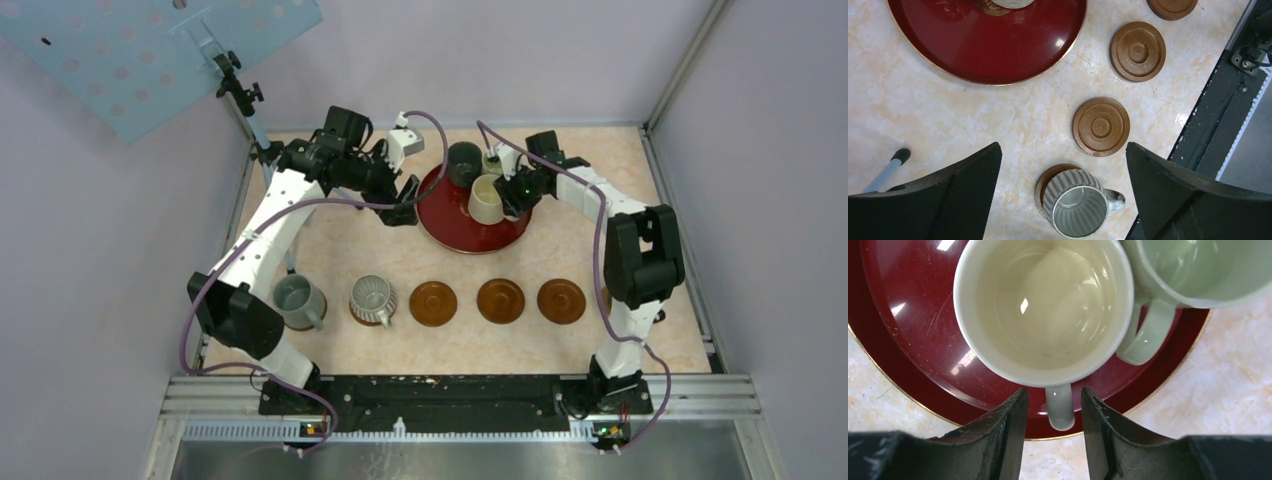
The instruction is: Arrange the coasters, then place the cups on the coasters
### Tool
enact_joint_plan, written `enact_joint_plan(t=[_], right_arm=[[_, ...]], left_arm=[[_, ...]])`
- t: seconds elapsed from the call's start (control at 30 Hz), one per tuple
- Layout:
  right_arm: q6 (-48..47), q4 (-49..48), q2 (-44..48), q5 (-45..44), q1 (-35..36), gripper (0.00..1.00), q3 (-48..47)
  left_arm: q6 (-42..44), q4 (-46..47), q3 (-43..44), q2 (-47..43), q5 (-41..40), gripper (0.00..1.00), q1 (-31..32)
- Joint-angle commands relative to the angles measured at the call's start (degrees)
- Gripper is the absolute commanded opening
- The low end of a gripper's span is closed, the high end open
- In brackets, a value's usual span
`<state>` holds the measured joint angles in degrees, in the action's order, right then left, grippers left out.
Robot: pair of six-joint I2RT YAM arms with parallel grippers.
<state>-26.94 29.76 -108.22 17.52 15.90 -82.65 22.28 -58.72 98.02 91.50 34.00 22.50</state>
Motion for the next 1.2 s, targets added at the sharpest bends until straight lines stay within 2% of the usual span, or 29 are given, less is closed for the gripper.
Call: enact_joint_plan(t=[0.0,0.17,0.3,0.43,0.5,0.53,0.97,1.17], right_arm=[[-0.5,-0.1,-1.0,-0.9,1.7,0.42,-2.7],[-0.7,-0.3,-1.9,-1.0,2.9,0.37,-2.3],[0.0,-1.2,-2.5,-1.1,3.2,0.27,-2.3],[0.3,-0.9,-2.4,-0.7,3.4,0.13,-2.3],[0.3,-0.7,-1.6,-0.6,3.5,0.02,-1.7],[0.5,-0.9,-1.0,-0.8,3.5,0.00,-1.3],[8.1,-15.7,14.6,1.1,3.5,0.00,9.7],[11.0,-17.5,18.5,3.4,3.6,0.00,11.6]], left_arm=[[-2.0,2.5,-0.3,-2.4,0.9,0.99,-2.0],[-2.2,2.9,-1.4,-2.8,1.4,0.99,-3.0],[-2.2,3.0,-2.1,-3.4,0.7,0.99,-3.4],[-2.2,3.2,-3.4,-4.2,0.1,0.99,-3.9],[-2.3,3.3,-3.9,-4.5,-0.4,0.99,-4.0],[-2.3,3.3,-3.9,-4.6,-0.6,0.99,-4.2],[-3.2,4.0,-4.1,-4.9,-1.2,0.99,-5.4],[-3.6,4.3,-4.0,-5.3,-1.1,0.99,-5.8]])
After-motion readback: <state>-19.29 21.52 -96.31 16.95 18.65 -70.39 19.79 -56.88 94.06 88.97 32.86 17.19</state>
